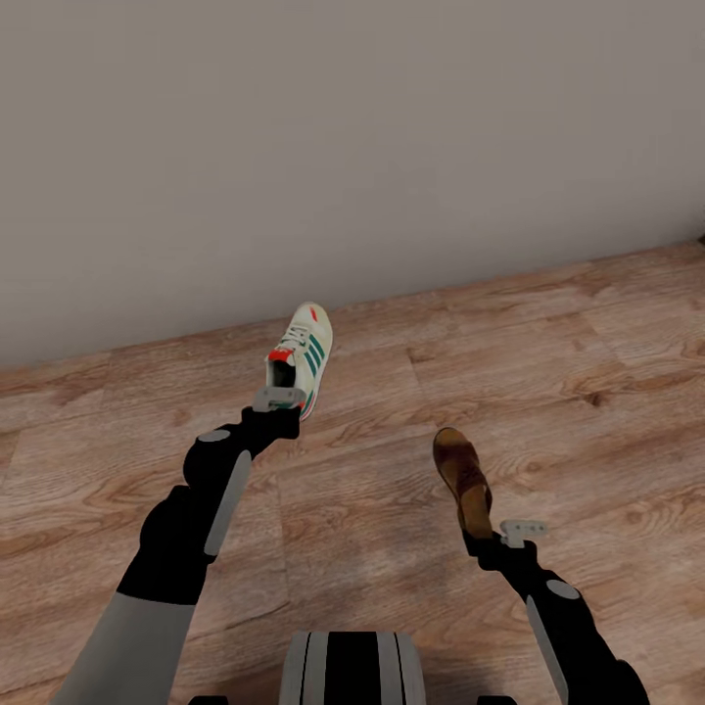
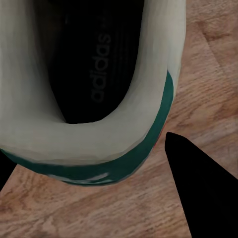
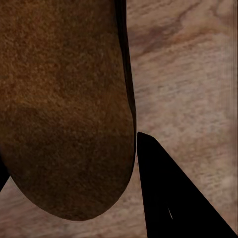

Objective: Pick up the two gym shoes and the two sandals from the corridor floor and place them onto the hallstand (shoe rack) in the corridor, making sure they are on the rack and not on the floor. Arrange them so the two gym shoes are next to each other and the two sandals are next to each other.

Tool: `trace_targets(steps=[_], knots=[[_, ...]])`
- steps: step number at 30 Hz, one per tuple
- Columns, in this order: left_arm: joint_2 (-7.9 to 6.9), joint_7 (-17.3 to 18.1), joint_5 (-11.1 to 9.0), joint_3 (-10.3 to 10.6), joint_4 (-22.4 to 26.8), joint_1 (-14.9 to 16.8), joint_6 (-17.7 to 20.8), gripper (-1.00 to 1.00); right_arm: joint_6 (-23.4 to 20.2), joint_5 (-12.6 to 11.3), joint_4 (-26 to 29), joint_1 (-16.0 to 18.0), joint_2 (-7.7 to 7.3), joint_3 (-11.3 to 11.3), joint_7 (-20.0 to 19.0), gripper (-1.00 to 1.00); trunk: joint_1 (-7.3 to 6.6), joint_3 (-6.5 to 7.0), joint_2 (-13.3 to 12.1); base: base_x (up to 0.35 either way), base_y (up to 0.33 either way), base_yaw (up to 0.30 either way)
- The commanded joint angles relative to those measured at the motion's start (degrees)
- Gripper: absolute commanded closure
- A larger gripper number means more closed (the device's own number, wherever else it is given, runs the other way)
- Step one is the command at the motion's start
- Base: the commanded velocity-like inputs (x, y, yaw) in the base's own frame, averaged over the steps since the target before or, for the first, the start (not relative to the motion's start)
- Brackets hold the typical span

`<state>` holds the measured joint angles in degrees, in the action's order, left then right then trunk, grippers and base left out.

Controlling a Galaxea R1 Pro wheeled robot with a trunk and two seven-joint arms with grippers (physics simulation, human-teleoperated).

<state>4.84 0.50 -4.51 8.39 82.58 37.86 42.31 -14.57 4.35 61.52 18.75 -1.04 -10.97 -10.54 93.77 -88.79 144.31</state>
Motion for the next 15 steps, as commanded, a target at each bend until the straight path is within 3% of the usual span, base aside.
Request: trace_targets(steps=[1, 2, 4, 5, 6, 9, 15], knots=[[0.0, -0.15, -0.41, -0.03, -0.43, 0.03, 0.27, 1.0, -0.41, 0.17, 0.13, -0.03, 0.01, -0.24, -0.34, 1.0, -0.01, 0.02, 0.01, 0.0, 0.0, 0.0], [0.0, -0.15, -0.41, -0.04, -1.12, 0.03, 0.26, 1.0, -0.4, 0.13, 0.15, -0.05, 0.0, -0.65, -0.33, 1.0, -0.01, 0.09, 0.01, 0.0, 0.0, 0.0], [0.0, -0.09, -0.41, -0.04, -2.89, 0.03, 0.17, 1.0, -0.38, 0.07, 0.15, -0.1, 0.02, -4.36, -0.35, 1.0, -0.01, 0.26, 0.01, 0.0, 0.0, 0.0], [-0.01, -0.08, -0.41, -0.04, -3.47, 0.03, 0.03, 1.0, -0.38, 0.06, 0.13, -0.11, 0.12, -6.56, -0.36, 1.0, -0.01, 0.35, 0.01, 0.0, 0.0, 0.0], [-0.01, -0.07, -0.41, -0.04, -5.29, 0.03, -0.61, 1.0, -0.37, 0.05, 0.07, -0.12, 0.32, -10.57, -0.42, 1.0, -0.01, 0.44, 0.01, 0.0, 0.0, 0.0], [-0.01, -0.06, -0.43, -0.04, -8.94, 0.01, -2.71, 1.0, -0.22, 0.25, 0.02, -0.12, 0.47, -12.24, -0.4, 1.0, -0.01, 0.72, 0.01, 0.0, 0.0, 0.0], [-0.01, -0.06, -0.53, 0.03, -12.11, 0.02, -6.4, 1.0, 0.04, 0.49, -0.05, -0.12, 0.51, -12.58, -0.39, 1.0, -0.01, 1.28, 0.01, 0.0, 0.0, 0.0]])
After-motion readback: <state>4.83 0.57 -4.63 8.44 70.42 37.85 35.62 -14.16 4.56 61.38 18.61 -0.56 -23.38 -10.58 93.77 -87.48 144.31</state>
